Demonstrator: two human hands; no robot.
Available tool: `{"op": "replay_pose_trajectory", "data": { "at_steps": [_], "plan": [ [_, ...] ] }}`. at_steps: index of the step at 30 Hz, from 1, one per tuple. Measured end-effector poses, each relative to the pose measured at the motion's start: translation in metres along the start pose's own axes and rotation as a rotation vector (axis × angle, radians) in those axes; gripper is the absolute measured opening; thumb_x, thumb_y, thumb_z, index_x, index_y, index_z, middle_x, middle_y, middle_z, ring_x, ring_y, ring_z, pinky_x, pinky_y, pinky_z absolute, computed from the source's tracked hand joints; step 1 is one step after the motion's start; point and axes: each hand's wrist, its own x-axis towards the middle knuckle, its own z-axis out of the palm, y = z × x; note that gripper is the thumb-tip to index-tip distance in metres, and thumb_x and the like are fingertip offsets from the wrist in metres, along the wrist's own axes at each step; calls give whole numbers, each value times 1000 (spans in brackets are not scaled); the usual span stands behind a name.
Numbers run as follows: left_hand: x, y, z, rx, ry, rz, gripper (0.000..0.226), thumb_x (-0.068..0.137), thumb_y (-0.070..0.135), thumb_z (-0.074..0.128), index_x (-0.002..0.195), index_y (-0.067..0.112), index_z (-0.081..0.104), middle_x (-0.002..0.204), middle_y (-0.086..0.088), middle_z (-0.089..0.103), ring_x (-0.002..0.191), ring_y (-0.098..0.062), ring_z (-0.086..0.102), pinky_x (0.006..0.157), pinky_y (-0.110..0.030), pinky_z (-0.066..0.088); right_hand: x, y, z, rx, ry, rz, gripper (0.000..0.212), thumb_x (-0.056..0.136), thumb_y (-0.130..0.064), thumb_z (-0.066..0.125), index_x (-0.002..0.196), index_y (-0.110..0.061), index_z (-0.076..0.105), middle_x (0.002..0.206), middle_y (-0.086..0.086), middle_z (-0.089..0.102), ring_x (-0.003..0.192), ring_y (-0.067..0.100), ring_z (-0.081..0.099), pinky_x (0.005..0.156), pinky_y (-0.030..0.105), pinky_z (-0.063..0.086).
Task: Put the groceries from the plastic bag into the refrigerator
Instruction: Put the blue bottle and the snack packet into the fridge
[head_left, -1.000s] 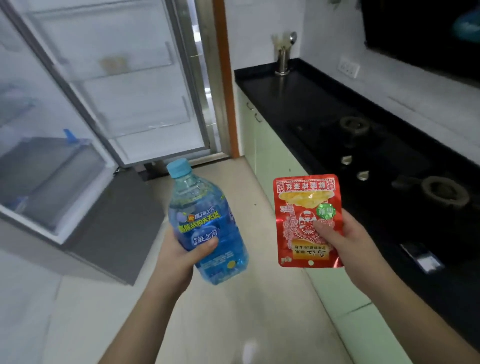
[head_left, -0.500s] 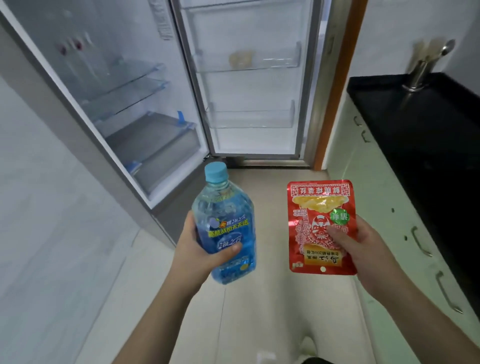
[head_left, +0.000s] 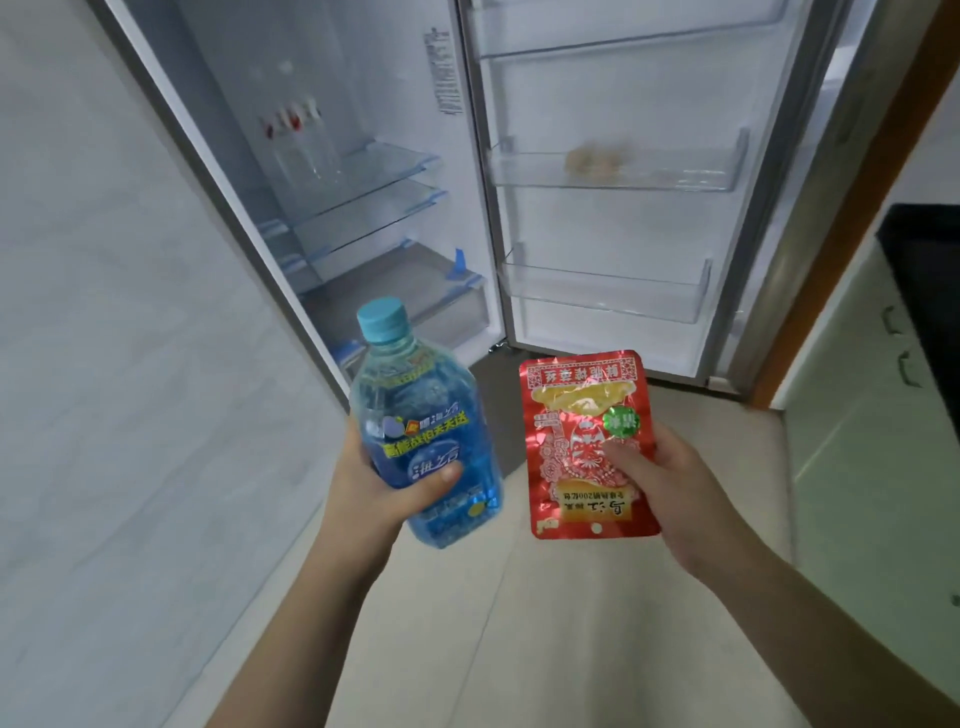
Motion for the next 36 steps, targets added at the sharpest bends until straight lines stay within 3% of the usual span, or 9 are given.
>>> {"op": "replay_pose_trajectory", "data": {
  "at_steps": [4,10,15,21,27,31,36],
  "plan": [
    [15,-3,-13,2,104,9,84,61,18,87,131,-1,45,119,-21,65,107,-37,66,81,-45,57,42,-7,23,-5,-60,15,25,90,-31,63,115,-29,60,102,-5,74,88,20,73,86,47,56],
    [54,-14,-57,-43,229,-12,90,57,31,93,126,-4,47,115,-25,65,105,-42,65,82,-54,56,111,-10,69,-60,-151,28,26,89,-38,62,115,-33,59,105,-6,73,91,21,72,88,49,55],
    [99,-22,-104,-66,295,4,85,58,22,90,128,-2,47,116,-24,65,105,-41,65,81,-54,56,168,-18,114,-110,-210,11,21,91,-38,60,112,-38,60,105,-6,73,92,20,72,88,49,55],
    [155,-21,-148,-191,297,-32,91,56,32,93,128,-2,48,119,-28,62,108,-45,63,86,-59,54,225,-26,158,-152,-189,19,18,90,-40,61,109,-39,60,105,-7,73,89,18,73,84,46,57],
    [191,-35,-169,-211,299,-86,92,58,29,93,129,-3,46,120,-28,62,109,-45,62,88,-64,51,274,-24,186,-150,-202,61,17,90,-41,61,107,-41,60,104,-9,73,90,18,72,84,44,57],
    [218,-43,-174,-197,320,-97,91,57,27,94,129,-2,47,119,-28,63,108,-46,63,86,-62,52,310,-28,197,-111,-215,102,23,91,-32,62,114,-33,60,100,-6,75,88,20,73,84,45,56],
    [263,-53,-173,-208,364,-122,94,54,29,95,128,-4,48,118,-28,64,108,-46,63,84,-58,54,370,-24,198,-85,-248,130,17,92,-28,60,110,-31,61,97,-5,76,85,20,73,80,42,57]
  ]
}}
